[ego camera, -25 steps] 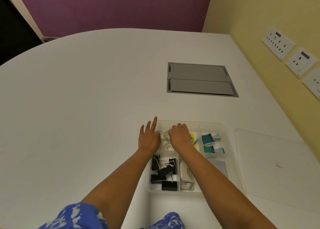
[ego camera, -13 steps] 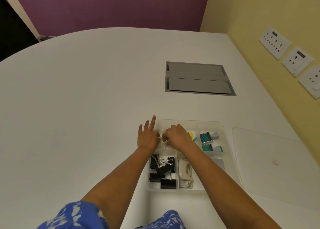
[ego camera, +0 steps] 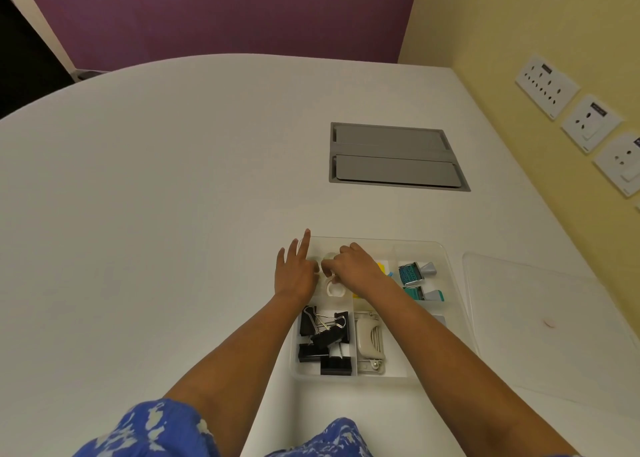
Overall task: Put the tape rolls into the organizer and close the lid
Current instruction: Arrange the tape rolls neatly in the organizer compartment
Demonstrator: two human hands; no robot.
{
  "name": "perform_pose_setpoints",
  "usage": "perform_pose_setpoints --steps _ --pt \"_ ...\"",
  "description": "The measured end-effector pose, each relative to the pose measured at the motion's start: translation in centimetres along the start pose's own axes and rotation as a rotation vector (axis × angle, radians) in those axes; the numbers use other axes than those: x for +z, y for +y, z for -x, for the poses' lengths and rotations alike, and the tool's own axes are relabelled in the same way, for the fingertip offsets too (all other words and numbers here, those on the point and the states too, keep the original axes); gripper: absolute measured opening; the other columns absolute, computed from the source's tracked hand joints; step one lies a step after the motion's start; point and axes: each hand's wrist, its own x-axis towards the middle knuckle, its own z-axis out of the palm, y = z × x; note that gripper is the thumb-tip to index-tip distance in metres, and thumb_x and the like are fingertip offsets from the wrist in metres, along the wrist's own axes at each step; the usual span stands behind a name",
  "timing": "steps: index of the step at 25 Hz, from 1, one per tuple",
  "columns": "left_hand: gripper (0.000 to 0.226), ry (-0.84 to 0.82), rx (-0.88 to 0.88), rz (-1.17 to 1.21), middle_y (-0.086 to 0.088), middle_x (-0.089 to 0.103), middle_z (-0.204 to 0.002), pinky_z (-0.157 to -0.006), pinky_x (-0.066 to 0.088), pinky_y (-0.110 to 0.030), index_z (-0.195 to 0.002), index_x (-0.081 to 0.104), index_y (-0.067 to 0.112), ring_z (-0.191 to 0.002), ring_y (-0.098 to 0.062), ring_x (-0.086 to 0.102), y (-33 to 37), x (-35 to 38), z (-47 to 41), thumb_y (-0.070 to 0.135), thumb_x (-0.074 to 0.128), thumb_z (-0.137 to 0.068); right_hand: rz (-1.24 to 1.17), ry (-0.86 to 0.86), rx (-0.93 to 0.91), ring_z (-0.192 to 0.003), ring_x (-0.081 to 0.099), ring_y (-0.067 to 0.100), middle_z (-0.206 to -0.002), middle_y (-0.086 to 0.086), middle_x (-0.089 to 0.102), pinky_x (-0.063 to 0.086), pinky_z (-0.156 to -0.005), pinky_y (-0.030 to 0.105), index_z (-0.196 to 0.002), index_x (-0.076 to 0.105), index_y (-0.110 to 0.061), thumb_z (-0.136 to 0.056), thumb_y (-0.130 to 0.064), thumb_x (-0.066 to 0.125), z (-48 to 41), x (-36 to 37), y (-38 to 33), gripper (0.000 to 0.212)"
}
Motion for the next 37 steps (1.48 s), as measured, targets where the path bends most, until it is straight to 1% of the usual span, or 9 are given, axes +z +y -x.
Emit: perform_pose_setpoints --steps 6,12,15,18,23,27,30,34,37 --pt "0.027 -0.003 0.001 -0.012 0.000 -0.009 -0.161 -0.121 0.008 -0.042 -0.116 0.064 0.025 -0.149 -0.022 0.004 -0.1 0.1 0.0 0.031 0.045 -0.098 0.121 -0.057 0.009 -0.107 0.058 0.031 -0.104 0.013 0.069 0.035 -0.101 0.036 -0.112 0.062 -0.016 -0.092 -0.009 0.053 -0.7 -0.9 -1.4 0.023" --pt "0.026 0.008 0.000 -0.011 0.001 -0.008 -0.162 -0.121 0.008 -0.043 -0.114 0.065 0.024 -0.149 -0.022 0.005 -0.1 0.2 -0.1 0.033 0.046 -0.098 0.224 -0.118 0.029 -0.111 0.061 0.027 -0.112 0.010 0.068 0.034 -0.106 0.036 -0.123 0.057 -0.018 -0.095 -0.013 0.053 -1.1 -0.7 -2.2 0.029" --pt "0.026 0.012 0.004 -0.006 0.000 -0.007 -0.162 -0.121 0.009 -0.043 -0.111 0.067 0.025 -0.149 -0.023 0.006 -0.1 0.1 -0.1 0.033 0.047 -0.097 0.239 -0.144 0.058 -0.115 0.059 0.027 -0.117 0.011 0.066 0.033 -0.107 0.035 -0.118 0.059 -0.011 -0.092 -0.009 0.055 -0.8 -0.9 -2.0 0.026" --pt "0.026 0.010 0.005 -0.005 0.000 -0.007 -0.162 -0.121 0.009 -0.042 -0.113 0.067 0.025 -0.149 -0.023 0.006 0.0 0.0 0.0 0.033 0.048 -0.097 0.150 -0.121 0.106 -0.116 0.057 0.027 -0.118 0.010 0.066 0.033 -0.107 0.035 -0.114 0.062 -0.010 -0.091 -0.004 0.054 -0.6 -1.6 -1.4 0.026" --pt "0.027 -0.005 0.006 -0.005 0.000 -0.009 -0.161 -0.121 0.010 -0.042 -0.117 0.064 0.027 -0.149 -0.022 0.005 -0.1 -0.1 0.0 0.035 0.049 -0.096 -0.168 -0.139 0.060 -0.116 0.057 0.021 -0.117 0.000 0.070 0.034 -0.102 0.034 -0.112 0.070 -0.020 -0.092 -0.013 0.057 0.0 -2.2 -0.4 0.025" --pt "0.027 -0.004 0.007 0.000 -0.001 -0.008 -0.162 -0.121 0.009 -0.041 -0.117 0.064 0.027 -0.149 -0.022 0.004 -0.1 -0.1 0.0 0.035 0.049 -0.096 -0.156 -0.166 0.021 -0.113 0.058 0.021 -0.117 0.000 0.071 0.034 -0.100 0.033 -0.111 0.071 -0.022 -0.094 -0.016 0.053 0.3 -1.8 -0.1 0.025" --pt "0.027 -0.001 0.008 0.001 0.000 -0.008 -0.162 -0.121 0.008 -0.042 -0.117 0.064 0.027 -0.149 -0.022 0.004 -0.1 0.1 0.0 0.035 0.049 -0.096 -0.155 -0.102 0.069 -0.112 0.059 0.023 -0.116 0.003 0.071 0.038 -0.098 0.034 -0.112 0.071 -0.020 -0.094 -0.012 0.052 -0.2 -1.6 0.0 0.027" --pt "0.027 0.005 0.010 0.016 -0.001 -0.008 -0.162 -0.121 0.008 -0.042 -0.116 0.065 0.027 -0.149 -0.022 0.005 -0.2 0.1 0.0 0.034 0.048 -0.097 -0.169 0.037 0.234 -0.117 0.054 0.028 -0.127 0.009 0.063 0.042 -0.097 0.036 -0.129 0.057 -0.017 -0.094 -0.006 0.051 -0.8 -1.0 0.5 0.038" --pt "0.028 0.010 0.015 0.006 0.000 -0.008 -0.162 -0.121 0.009 -0.042 -0.115 0.065 0.027 -0.149 -0.022 0.005 -0.2 0.2 0.0 0.034 0.046 -0.097 -0.115 0.040 0.175 -0.122 0.047 0.027 -0.136 0.005 0.056 0.038 -0.098 0.036 -0.136 0.050 -0.022 -0.095 -0.005 0.049 -1.0 -0.4 0.5 0.044"
